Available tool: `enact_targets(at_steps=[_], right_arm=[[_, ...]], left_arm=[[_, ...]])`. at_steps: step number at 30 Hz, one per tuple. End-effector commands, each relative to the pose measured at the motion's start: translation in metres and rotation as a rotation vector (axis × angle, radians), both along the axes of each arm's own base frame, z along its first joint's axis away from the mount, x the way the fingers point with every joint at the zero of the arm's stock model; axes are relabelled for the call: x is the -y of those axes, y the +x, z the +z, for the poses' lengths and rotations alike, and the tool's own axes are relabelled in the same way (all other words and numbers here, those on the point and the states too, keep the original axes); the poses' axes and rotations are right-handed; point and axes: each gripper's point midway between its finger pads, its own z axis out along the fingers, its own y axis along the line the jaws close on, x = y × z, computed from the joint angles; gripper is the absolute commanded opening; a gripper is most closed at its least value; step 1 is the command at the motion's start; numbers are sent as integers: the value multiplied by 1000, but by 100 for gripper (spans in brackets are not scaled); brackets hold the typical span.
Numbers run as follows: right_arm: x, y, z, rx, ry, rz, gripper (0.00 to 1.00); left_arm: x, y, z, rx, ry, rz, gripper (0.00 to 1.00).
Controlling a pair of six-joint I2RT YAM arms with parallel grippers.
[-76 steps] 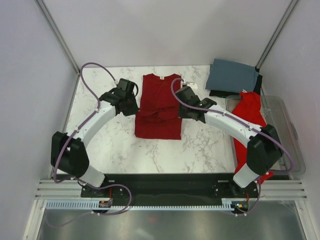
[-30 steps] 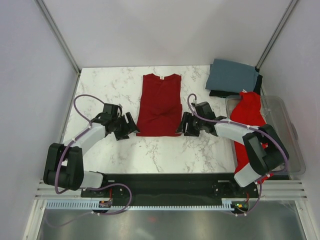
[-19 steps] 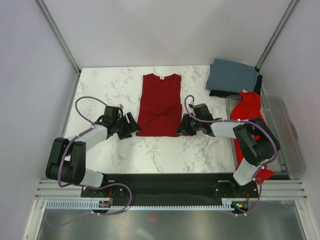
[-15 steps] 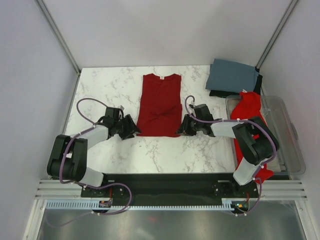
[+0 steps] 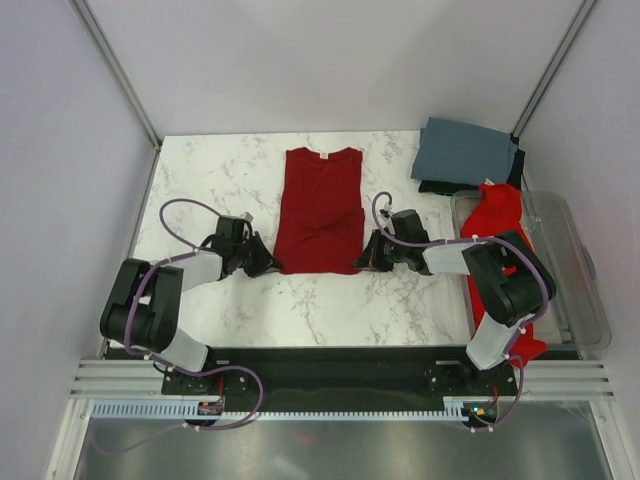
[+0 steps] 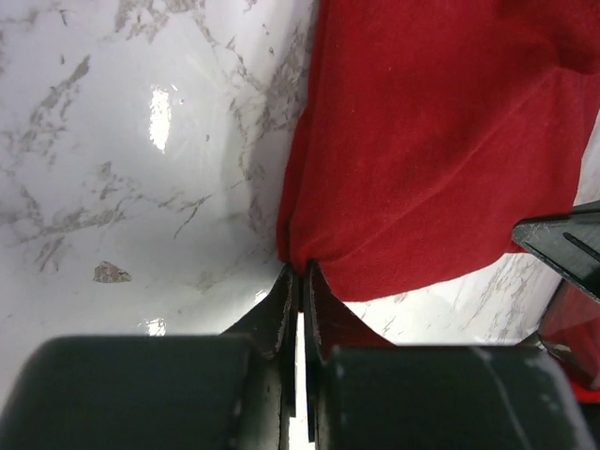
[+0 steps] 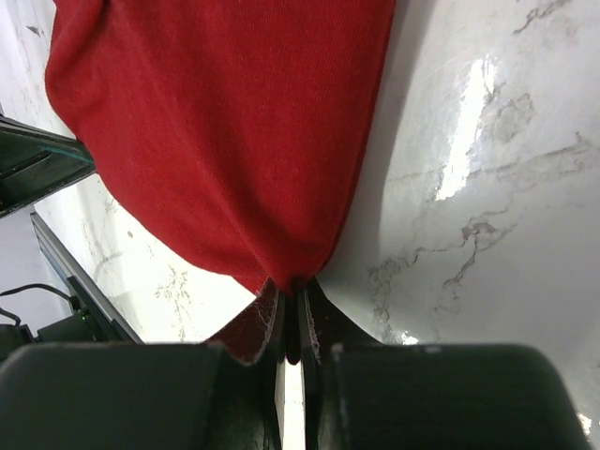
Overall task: Fold and stack the t-shirts
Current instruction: Fold the tshirt
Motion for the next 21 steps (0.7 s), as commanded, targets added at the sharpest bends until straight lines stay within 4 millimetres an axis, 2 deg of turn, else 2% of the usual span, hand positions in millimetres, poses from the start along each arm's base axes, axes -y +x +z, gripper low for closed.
enact_targets(at_steps=[1,2,3,4,6,7,8,9,10,11,12,14,15,16,17,18,19,21], right_arm=[[7,-5,-17,-21,-38,1,0],[7,-5,-15,-25,-29,6,0],[7,-5,-13,-27,-28,12,0],[5,1,-4,-10,-28,16,0],[11,-2,4,-20,-61,16,0],[10,4,27,32,-50,15,0],[15,-2,32,5,-76,10,0],[18,-2,41,16,-87,4,0],[18,1,68,80,-79,8,0],[23,-10,73,51,-104,9,0],[27,-11,94,101,-108,-5,0],[34,-27,108,88,-127,3,0],[36,-33,114,89,-132,5,0],[38,-40,129,118,-123,5,0],[39,-55,129,85,-134,18,0],[39,-65,139,104,-121,20,0],[39,-74,139,92,-122,25,0],[35,-101,145,80,-115,50,0]], left_arm=[[2,-2,-7,-12,4,2,2],[3,2,-1,-1,-1,0,2],[2,-3,0,-28,6,-3,2],[2,-3,5,-26,7,-6,2],[0,-4,32,8,10,1,2],[-1,-5,44,27,11,4,2],[-2,-6,55,46,15,8,2],[-2,-2,83,118,10,11,2],[-6,-13,87,93,23,12,2],[-6,-18,95,100,21,9,2],[-7,-21,116,149,15,8,2],[-9,-39,127,137,22,-6,2],[-10,-45,141,178,19,-6,2],[-9,-53,147,185,19,-18,2],[-11,-66,146,157,28,-25,2],[-9,-76,155,181,4,-34,2],[-7,-87,157,175,-7,-51,2],[-7,-109,152,129,-32,-56,2]])
